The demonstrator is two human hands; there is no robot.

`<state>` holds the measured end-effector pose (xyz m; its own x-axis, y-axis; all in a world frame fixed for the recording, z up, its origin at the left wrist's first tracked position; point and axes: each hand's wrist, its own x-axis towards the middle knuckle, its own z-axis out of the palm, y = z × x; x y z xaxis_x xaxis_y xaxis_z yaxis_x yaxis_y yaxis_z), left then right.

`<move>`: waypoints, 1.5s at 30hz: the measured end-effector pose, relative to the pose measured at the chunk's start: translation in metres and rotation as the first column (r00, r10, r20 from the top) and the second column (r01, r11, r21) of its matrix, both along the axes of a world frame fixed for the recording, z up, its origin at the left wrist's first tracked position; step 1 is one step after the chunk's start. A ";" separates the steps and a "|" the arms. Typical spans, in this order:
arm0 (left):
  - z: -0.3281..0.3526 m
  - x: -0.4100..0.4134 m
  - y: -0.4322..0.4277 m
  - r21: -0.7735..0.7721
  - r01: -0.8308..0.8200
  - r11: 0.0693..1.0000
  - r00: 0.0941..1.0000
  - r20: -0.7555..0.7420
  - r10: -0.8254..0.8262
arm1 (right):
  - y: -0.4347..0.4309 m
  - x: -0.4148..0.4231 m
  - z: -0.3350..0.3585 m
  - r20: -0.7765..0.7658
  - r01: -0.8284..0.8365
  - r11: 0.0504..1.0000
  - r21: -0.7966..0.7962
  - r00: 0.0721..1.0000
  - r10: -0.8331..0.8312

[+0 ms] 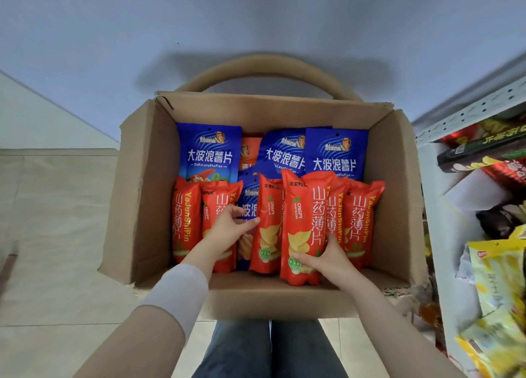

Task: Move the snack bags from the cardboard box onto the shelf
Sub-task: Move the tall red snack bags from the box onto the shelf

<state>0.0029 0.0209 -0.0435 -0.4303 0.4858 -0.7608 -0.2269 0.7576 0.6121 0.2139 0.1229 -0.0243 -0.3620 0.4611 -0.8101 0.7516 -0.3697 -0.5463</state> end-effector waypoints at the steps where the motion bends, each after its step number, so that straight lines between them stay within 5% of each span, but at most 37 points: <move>1: 0.002 0.004 0.003 -0.015 0.044 0.999 0.999 -0.001 -0.044 | -0.001 0.004 0.004 -0.003 0.027 1.000 0.011 1.000 -0.027; 12: -0.028 0.034 0.024 -0.186 0.102 0.977 0.982 -0.137 -0.129 | 0.029 0.045 0.002 -0.065 0.083 0.996 -0.025 0.994 -0.084; 19: 0.035 0.060 0.023 0.106 -0.216 0.971 0.954 -0.188 0.232 | 0.050 0.084 0.036 -0.216 0.062 0.993 -0.102 0.973 -0.083; 25: 0.150 0.110 0.089 0.465 -0.212 0.860 0.962 -0.053 0.267 | 0.095 0.142 0.121 -0.363 0.135 0.989 0.055 0.926 -0.106; 34: 0.296 0.244 0.259 0.709 -0.202 0.675 0.948 0.314 -0.046 | 0.167 0.264 0.263 -0.592 0.485 0.804 0.344 0.777 -0.215; 39: 0.337 0.323 0.326 0.816 0.075 0.574 0.981 0.041 -0.187 | 0.201 0.324 0.299 -0.621 0.614 0.667 0.422 0.732 -0.282; 45: 0.348 0.381 0.428 0.864 0.195 0.465 0.917 0.007 -0.399 | 0.254 0.392 0.315 -0.637 0.734 0.508 0.451 0.663 -0.393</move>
<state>0.3837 0.4487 0.3050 -0.0351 0.9988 0.0332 -0.2730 -0.0415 0.9611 0.6054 0.3769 0.2907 -0.0203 0.9975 -0.0676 0.1468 -0.0640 -0.9871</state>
